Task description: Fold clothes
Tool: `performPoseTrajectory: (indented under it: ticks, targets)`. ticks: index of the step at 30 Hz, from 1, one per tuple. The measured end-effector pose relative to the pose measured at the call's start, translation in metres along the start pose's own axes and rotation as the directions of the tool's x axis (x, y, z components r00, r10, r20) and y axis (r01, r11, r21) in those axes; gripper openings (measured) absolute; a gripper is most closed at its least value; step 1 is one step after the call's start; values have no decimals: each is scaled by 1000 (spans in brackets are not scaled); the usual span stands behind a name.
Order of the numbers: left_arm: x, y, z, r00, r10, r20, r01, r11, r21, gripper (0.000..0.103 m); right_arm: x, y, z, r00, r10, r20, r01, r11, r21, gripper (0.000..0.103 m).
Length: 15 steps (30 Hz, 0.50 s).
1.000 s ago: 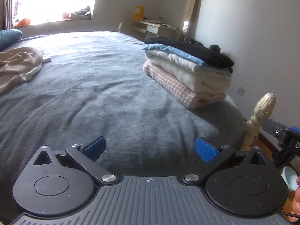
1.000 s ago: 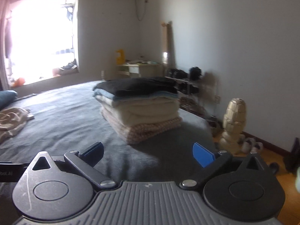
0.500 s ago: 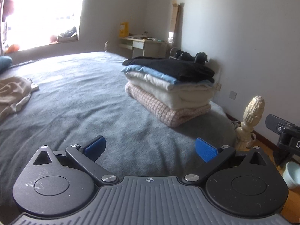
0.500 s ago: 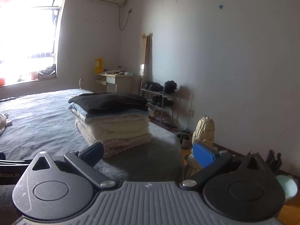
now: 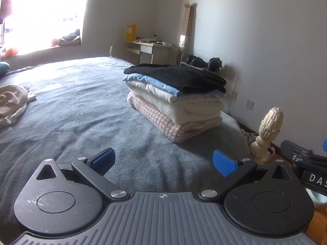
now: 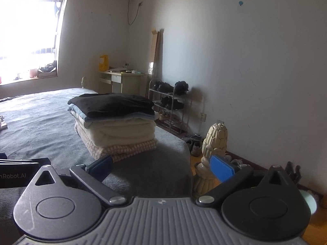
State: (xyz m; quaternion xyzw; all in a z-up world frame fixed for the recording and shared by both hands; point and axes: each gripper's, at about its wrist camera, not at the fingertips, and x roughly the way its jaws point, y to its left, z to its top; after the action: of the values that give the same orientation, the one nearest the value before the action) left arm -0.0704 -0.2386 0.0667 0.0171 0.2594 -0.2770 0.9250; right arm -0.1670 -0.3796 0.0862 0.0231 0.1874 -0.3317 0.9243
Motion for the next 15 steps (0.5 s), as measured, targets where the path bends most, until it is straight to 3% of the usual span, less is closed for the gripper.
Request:
performPoseTrajectory:
  ticks: [15]
  targets:
    - [-1, -4, -1, 1000, 18, 4, -19, 1000, 22, 103, 7, -1, -11, 999, 5, -46, -5, 1000, -4, 103]
